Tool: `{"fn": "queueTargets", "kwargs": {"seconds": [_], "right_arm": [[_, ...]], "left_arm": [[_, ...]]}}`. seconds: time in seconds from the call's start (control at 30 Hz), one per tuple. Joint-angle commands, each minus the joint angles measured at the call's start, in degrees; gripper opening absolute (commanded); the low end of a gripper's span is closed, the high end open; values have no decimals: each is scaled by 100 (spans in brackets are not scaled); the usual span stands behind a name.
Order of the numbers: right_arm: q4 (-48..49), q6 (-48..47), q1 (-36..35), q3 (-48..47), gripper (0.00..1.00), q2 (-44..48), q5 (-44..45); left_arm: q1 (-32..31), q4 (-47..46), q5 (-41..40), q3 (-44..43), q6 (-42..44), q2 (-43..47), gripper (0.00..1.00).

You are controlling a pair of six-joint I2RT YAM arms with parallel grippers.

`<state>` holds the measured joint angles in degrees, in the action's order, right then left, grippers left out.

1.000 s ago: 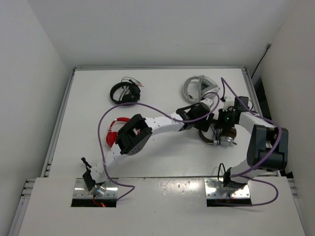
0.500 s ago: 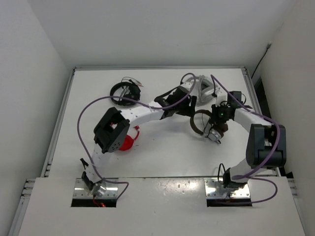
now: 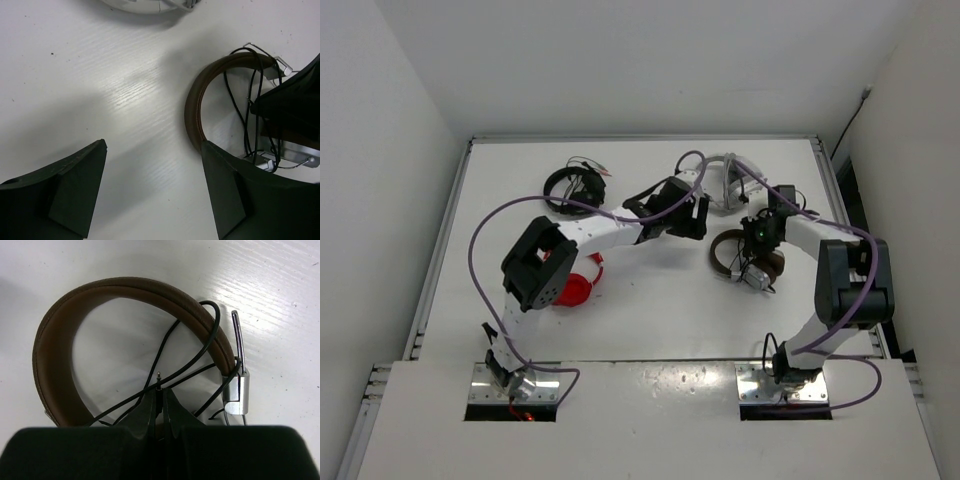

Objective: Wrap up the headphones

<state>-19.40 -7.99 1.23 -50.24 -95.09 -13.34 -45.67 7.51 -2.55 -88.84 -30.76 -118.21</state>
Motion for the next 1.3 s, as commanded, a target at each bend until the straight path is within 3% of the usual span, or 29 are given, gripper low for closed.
{"fn": "queueTargets", "kwargs": {"seconds": [0.0,0.17,0.47,0.7,0.93,0.97,1.17,1.27], "right_arm": [[-38,-89,-44,-250,4,-62,227],[-169,-28,-44,-250,24,130,-18],[-758,-28,-53,-302,32,1308,-687],[-1276,34,121,-548,36,2073,-1239],[-803,-27,763,-425,73,2697,-1496],[-707,-27,764,-364,87,2784,-1496],[207,376,1413,118,99,2961,-1355],[533,377,1546,304,99,3014,-1241]], "left_arm": [[172,-408,105,-20,-158,466,82],[172,-408,52,-20,52,579,82],[225,-303,-149,-20,114,694,82],[277,91,-404,-151,631,861,96],[637,866,-405,-118,1494,1229,99],[734,945,-405,6,1494,1335,99],[1604,929,-834,1313,1677,2459,99],[2000,875,-975,1939,1845,3110,99]]}}
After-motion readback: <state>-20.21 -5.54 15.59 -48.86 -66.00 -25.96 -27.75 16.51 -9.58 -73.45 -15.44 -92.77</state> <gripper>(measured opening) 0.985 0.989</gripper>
